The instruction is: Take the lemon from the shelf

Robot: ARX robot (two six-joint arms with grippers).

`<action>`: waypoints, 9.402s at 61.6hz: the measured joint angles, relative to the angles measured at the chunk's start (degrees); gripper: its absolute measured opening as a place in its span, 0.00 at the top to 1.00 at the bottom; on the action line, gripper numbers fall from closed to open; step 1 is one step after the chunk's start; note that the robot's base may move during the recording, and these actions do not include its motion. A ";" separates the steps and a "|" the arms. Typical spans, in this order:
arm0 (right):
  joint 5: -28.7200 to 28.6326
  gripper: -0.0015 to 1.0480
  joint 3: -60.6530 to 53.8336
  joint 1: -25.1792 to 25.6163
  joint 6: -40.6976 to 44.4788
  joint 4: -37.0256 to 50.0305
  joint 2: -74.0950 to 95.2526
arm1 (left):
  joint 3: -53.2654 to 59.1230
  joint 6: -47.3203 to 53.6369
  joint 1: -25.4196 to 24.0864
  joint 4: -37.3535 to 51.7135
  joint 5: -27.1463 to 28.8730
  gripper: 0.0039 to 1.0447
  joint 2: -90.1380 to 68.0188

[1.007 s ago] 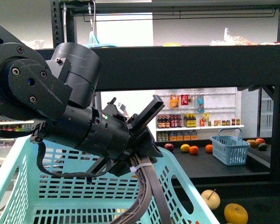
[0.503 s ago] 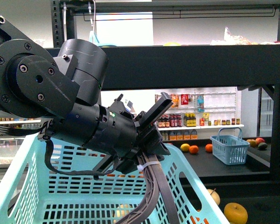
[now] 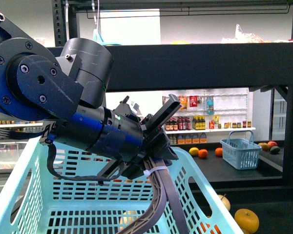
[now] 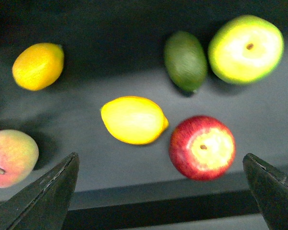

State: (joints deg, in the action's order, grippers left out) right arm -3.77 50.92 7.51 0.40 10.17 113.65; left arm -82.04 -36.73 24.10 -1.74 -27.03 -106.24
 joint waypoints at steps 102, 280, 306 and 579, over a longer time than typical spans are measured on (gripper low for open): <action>-18.29 0.02 28.85 2.08 54.86 -5.77 38.86 | 0.00 0.04 0.02 0.02 0.00 0.88 0.00; -24.50 0.02 10.32 -4.04 36.94 29.29 25.88 | 0.00 0.04 0.00 0.02 0.04 0.88 -0.02; -25.59 0.02 27.10 -9.46 42.66 26.77 40.81 | 0.00 0.07 0.00 0.02 0.04 0.88 -0.02; 3.63 0.93 -50.05 -7.30 0.26 -10.36 -113.15 | 0.00 -0.33 0.02 0.02 0.00 0.88 -0.07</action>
State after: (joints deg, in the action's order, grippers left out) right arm -0.14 0.86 0.21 0.67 -0.19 0.49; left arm -82.04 -37.06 24.12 -1.72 -27.03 -106.30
